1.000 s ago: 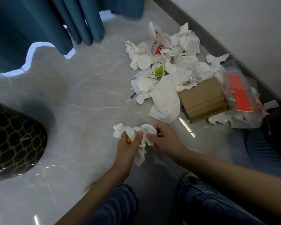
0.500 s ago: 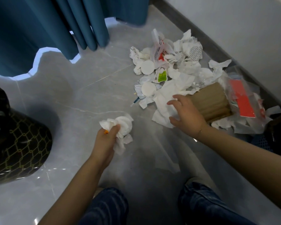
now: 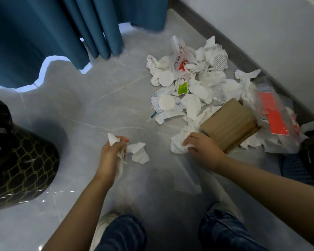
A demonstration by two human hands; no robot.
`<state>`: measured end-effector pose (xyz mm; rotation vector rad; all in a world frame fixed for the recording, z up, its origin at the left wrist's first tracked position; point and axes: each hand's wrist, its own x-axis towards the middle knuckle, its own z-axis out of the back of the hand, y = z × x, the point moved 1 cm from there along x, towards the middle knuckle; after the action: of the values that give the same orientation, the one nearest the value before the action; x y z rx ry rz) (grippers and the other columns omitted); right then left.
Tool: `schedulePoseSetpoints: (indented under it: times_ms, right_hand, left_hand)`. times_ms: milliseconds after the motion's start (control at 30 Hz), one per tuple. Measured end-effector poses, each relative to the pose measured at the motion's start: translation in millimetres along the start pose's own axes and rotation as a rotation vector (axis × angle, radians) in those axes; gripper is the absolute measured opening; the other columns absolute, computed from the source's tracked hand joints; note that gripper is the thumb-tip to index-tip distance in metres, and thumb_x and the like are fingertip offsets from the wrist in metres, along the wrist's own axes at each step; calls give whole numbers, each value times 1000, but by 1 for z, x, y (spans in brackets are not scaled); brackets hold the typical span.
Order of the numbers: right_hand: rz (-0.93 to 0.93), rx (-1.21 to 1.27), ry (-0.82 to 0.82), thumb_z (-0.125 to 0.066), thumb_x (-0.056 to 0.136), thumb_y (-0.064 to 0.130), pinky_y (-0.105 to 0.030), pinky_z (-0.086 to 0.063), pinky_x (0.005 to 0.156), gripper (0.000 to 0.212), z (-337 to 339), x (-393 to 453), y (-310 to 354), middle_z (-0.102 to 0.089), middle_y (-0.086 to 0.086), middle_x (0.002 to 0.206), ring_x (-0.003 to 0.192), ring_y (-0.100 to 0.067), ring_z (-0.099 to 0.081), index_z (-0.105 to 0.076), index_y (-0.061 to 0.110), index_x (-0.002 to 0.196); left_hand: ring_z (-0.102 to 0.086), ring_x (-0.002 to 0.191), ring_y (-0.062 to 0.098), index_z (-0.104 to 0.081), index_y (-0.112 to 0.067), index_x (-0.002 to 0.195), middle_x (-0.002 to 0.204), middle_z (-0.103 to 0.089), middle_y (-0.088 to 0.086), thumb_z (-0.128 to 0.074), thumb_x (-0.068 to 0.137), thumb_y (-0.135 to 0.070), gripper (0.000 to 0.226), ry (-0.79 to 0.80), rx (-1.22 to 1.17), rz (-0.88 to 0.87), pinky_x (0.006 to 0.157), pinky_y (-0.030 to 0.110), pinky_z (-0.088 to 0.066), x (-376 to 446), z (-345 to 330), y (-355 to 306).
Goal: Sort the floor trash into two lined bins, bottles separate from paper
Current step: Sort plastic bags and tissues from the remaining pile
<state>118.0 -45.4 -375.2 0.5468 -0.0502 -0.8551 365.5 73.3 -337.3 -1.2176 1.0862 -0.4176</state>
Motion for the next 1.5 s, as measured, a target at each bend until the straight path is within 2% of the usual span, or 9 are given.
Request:
schedulePoseSetpoints:
  times_ms: [200, 333, 433, 567, 733, 833, 1100, 1300, 1500]
  right_hand:
    - [-276, 617, 73, -70, 77, 5, -5, -44, 70, 26, 2, -12, 23, -61, -3, 102, 88, -7, -55, -60, 17, 98]
    - [-225, 335, 83, -64, 82, 12, -29, -46, 91, 48, 1, -18, 30, -51, -7, 121, 106, -20, -53, -49, 17, 127]
    - [-190, 114, 107, -59, 86, 19, -26, -42, 94, 59, -2, -20, 35, -36, -5, 136, 116, -22, -49, -35, 18, 140]
    - [-194, 27, 118, -54, 91, 18, -18, -36, 90, 48, -10, -23, 36, -40, -6, 136, 114, -21, -49, -41, 16, 138]
    - [-256, 253, 54, -64, 86, 13, -12, -36, 73, 18, -7, -28, 34, -65, -13, 104, 90, -19, -58, -71, 4, 100]
    - [-330, 586, 84, -70, 80, 5, -8, -44, 62, 10, 1, -30, 40, -67, -9, 87, 75, -15, -61, -72, 3, 89]
    - [-460, 1137, 324, -58, 90, 8, -18, -54, 73, 13, 2, -26, 65, -68, -4, 92, 86, -10, -64, -67, 6, 100]
    - [-446, 560, -28, -68, 82, 12, -13, -44, 57, 15, -11, -24, 46, -59, 0, 79, 71, -12, -54, -54, 17, 78]
    - [-308, 357, 29, -68, 83, 21, -25, -46, 64, 14, -15, -28, 36, -61, 4, 76, 68, -9, -55, -60, 26, 72]
  left_hand:
    - [-53, 73, 13, -55, -19, 99, 86, -58, -3, -74, 78, -22, 28, 26, 791, -197, 63, 16, -40, 9, -4, 19]
    - [-59, 93, 20, -50, -30, 111, 103, -59, -5, -71, 74, -43, 45, 110, 1034, -231, 75, 28, -42, 14, -11, 39]
    - [-58, 93, 28, -52, -21, 111, 110, -52, 5, -68, 78, -46, 44, 50, 1114, -226, 72, 30, -40, 15, -13, 45]
    - [-56, 83, 29, -56, -10, 95, 115, -39, 8, -66, 86, -34, 27, 2, 1088, -344, 73, 27, -39, 11, -9, 50]
    - [-48, 82, 18, -56, -8, 86, 101, -48, 5, -66, 87, -21, 17, 8, 996, -464, 73, 24, -36, 4, -8, 54]
    - [-46, 64, 16, -47, -9, 74, 72, -49, 5, -65, 87, -22, 26, 11, 818, -356, 58, 23, -38, -3, -13, 49]
    - [-60, 69, 0, -61, -11, 100, 84, -63, 1, -56, 93, -15, 9, 49, 298, -129, 62, 13, -49, -22, -26, 31]
    - [-56, 81, -2, -57, -33, 94, 90, -61, -13, -69, 83, -32, 16, 92, 586, -307, 68, 7, -43, -21, -23, 28]
    - [-45, 94, 8, -53, -35, 123, 102, -41, -8, -73, 72, -49, 57, 357, 870, -475, 82, 16, -39, -18, -54, 45]
